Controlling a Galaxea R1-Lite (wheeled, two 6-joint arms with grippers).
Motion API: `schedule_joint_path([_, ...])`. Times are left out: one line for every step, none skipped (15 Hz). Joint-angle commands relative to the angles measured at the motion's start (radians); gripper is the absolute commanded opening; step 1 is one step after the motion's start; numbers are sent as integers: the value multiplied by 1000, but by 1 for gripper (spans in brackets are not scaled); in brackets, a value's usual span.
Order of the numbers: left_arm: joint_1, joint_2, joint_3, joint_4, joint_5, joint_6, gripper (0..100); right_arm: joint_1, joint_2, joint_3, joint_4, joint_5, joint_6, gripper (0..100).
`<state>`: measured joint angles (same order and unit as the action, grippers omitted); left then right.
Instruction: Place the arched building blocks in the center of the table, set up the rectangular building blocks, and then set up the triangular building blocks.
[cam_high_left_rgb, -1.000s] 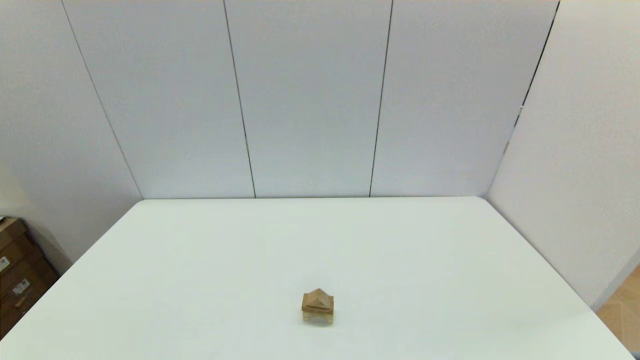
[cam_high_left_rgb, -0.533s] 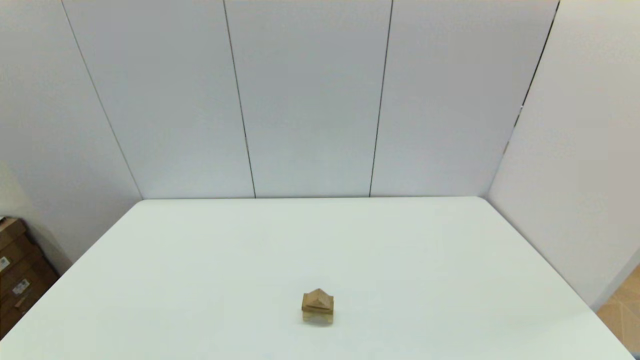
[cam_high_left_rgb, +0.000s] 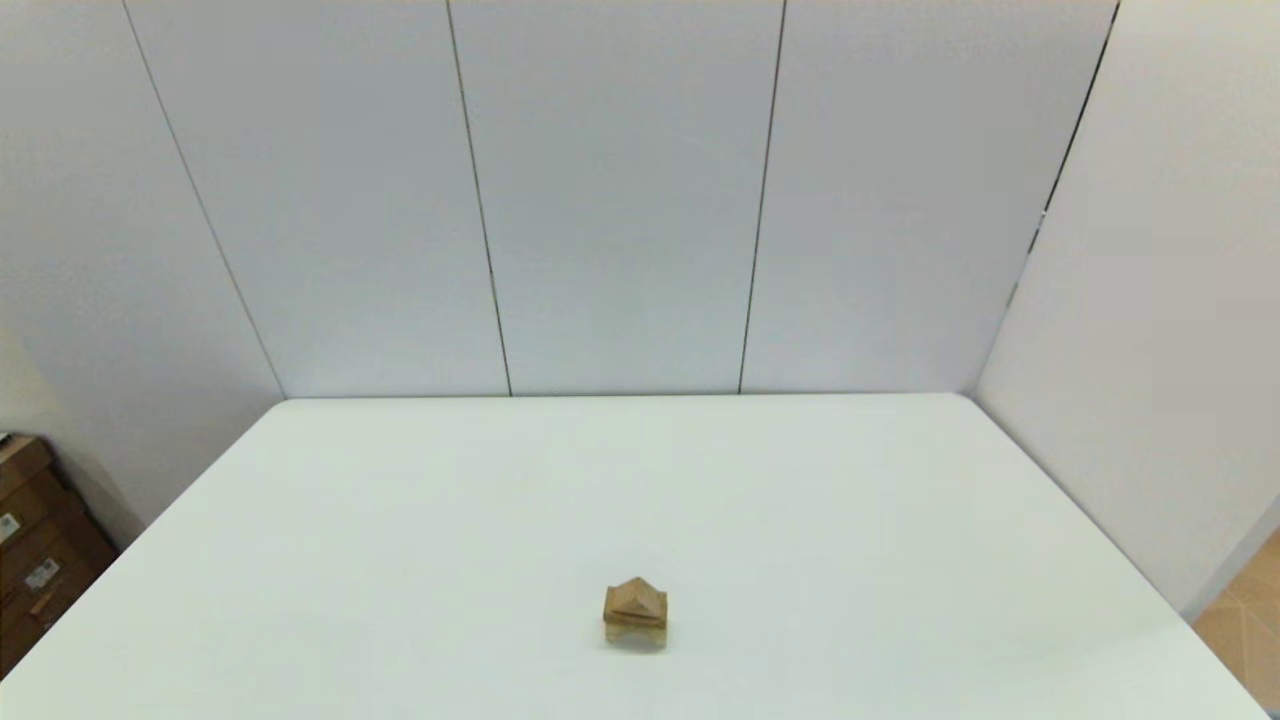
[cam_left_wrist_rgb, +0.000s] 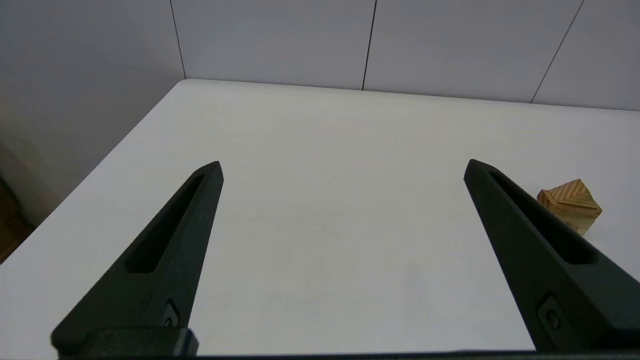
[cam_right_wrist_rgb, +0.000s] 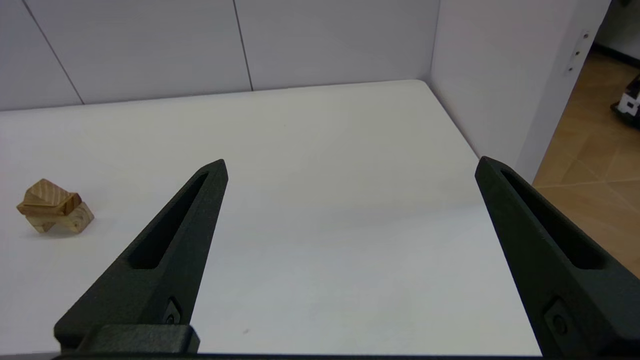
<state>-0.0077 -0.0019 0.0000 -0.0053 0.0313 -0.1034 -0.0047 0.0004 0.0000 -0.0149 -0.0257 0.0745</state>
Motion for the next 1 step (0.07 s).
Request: schedule_joint_path([0,2,0,-1,1,-1,100,0,0,0,0,0,2,100])
